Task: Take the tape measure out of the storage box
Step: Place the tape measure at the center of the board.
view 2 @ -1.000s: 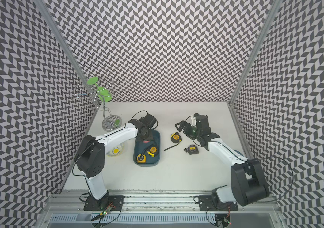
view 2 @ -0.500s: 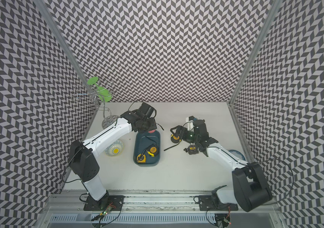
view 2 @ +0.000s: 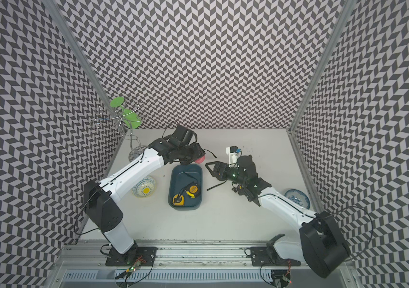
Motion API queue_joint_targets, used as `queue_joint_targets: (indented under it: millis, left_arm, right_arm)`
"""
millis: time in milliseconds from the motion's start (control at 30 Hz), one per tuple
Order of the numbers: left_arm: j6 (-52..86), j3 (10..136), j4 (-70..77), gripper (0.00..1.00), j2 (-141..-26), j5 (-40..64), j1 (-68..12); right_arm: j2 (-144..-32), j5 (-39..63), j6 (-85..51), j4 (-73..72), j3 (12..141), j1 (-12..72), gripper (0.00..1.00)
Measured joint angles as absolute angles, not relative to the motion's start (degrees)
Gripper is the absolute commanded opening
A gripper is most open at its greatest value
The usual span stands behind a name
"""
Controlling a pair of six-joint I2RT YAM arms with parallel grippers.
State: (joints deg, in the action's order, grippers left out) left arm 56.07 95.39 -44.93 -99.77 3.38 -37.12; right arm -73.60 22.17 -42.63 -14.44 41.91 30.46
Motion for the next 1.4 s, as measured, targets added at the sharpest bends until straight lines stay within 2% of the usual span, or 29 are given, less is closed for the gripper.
queue_joint_targets:
  millis: [233,367,533,600,633,833,933,967,1067,1100,1167,1400]
  left_arm:
    - [58.46,95.39,-42.52,0.05,-99.77,6.26,-38.28]
    - [59.35,95.31,-41.8,0.05,-99.77,7.49,-38.94]
    - [60.36,94.24,-40.49,0.05,-99.7,8.97,-39.31]
    - [60.77,93.95,-40.29,0.05,-99.7,9.45,-39.35]
    - [60.9,93.95,-40.23,0.05,-99.7,9.72,-39.35]
    - [61.49,93.43,-39.2,0.05,-98.96,10.66,-39.38]
    - [61.63,93.34,-38.94,0.06,-98.72,10.81,-39.35]
    - [61.65,93.23,-38.79,0.13,-98.67,10.74,-39.35]
    - [61.69,92.68,-38.02,0.67,-98.65,10.66,-39.35]
    - [61.52,92.6,-37.93,0.8,-98.65,10.66,-39.35]
    - [60.93,92.47,-37.69,0.99,-98.59,11.16,-39.35]
    - [57.74,90.78,-37.34,1.0,-96.99,11.0,-38.19]
  right_arm:
    - [-75.81,18.7,-42.63,-16.82,43.38,32.6,0.9]
    - [-76.86,16.32,-42.68,-18.11,43.94,33.47,0.84]
    - [-77.69,14.33,-42.87,-19.79,43.99,33.91,0.83]
    - [-77.76,13.69,-42.76,-19.9,43.99,34.09,0.64]
    - [-77.76,13.04,-43.07,-20.16,43.99,34.15,0.59]
    - [-77.87,11.42,-43.83,-21.91,43.99,34.46,0.34]
    - [-77.87,10.92,-43.97,-22.76,43.99,34.76,0.25]
    - [-77.87,10.74,-43.88,-22.74,43.99,34.76,0.22]
    - [-77.87,10.57,-43.59,-22.13,43.99,34.76,0.17]
    - [-77.84,10.48,-43.44,-21.96,43.97,34.76,0.16]
    - [-77.67,10.48,-43.59,-21.23,43.9,34.76,0.16]
    - [-73.6,11.38,-43.79,-16.47,40.93,34.52,0.16]
